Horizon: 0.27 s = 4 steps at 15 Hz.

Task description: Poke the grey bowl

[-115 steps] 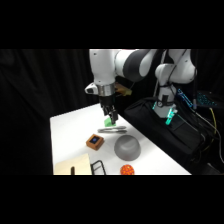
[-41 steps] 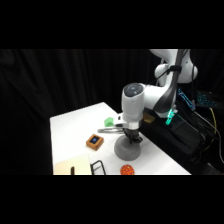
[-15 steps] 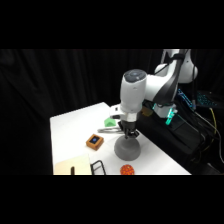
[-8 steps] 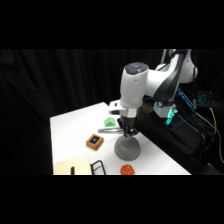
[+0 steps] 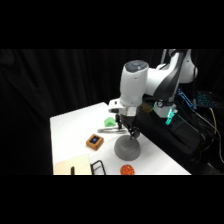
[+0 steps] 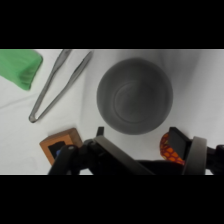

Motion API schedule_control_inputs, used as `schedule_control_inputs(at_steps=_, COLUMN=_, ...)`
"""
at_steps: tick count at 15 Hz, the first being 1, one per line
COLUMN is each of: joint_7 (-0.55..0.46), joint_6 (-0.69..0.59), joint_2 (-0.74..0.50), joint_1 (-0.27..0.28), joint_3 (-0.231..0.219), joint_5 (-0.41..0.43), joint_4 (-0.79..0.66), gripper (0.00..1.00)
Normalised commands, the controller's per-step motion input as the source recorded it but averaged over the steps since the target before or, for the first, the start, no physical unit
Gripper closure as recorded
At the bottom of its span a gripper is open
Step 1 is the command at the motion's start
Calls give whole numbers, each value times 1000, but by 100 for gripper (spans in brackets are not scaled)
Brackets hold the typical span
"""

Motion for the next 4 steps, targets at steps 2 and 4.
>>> schedule_control_inputs(at_steps=2, joint_7=71, joint_6=-69, joint_2=-141, joint_1=-35, joint_3=5, joint_5=-82, joint_4=-32, gripper=0)
schedule_control_inputs(at_steps=4, joint_7=86, joint_6=-66, joint_2=-141, joint_1=-36, joint_3=-1, joint_5=-78, joint_4=-28, gripper=0)
